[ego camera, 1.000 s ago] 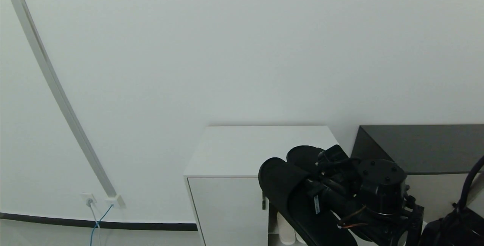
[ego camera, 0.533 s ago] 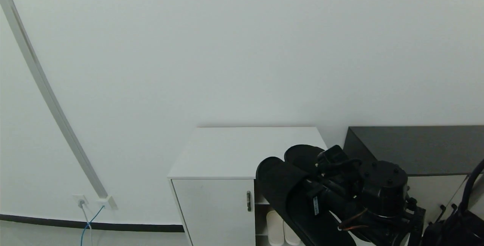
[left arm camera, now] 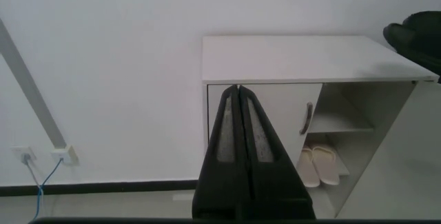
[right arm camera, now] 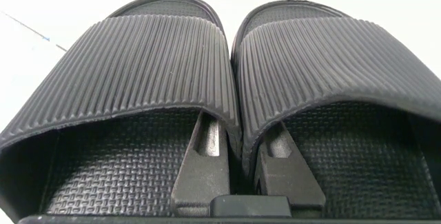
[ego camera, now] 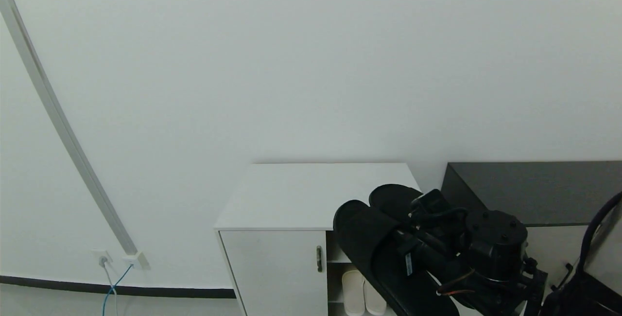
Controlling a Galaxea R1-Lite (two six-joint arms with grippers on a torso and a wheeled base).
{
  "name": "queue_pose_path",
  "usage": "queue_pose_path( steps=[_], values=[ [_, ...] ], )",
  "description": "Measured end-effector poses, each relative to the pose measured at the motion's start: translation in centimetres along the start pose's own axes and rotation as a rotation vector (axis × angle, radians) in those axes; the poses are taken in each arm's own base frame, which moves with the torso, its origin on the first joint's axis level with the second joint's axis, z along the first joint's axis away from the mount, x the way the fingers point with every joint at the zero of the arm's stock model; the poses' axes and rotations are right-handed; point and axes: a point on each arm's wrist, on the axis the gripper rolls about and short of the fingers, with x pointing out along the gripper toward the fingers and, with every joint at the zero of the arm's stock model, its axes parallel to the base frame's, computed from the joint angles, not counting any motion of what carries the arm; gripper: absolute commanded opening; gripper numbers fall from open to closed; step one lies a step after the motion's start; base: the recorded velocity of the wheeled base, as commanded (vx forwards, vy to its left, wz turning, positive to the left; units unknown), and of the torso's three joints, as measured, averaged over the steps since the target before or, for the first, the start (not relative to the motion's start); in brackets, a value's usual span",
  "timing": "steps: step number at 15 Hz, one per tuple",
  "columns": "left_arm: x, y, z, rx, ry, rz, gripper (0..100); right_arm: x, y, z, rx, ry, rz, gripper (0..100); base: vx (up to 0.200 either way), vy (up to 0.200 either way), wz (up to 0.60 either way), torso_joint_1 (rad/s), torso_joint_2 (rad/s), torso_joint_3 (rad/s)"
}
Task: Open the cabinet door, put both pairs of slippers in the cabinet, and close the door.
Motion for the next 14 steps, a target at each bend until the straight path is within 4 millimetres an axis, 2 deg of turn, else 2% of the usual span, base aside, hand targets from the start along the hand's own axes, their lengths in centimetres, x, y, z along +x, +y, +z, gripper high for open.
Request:
queue_pose_path(
  steps=[14],
  values=[
    [0.00,0.00,0.00,0.000,0.000,0.000,0,-0.09,-0.05,-0.43,-0.011,-0.023,0.025,0,0.000,0.000,0.00,0.000,0.00,0.000]
  ],
)
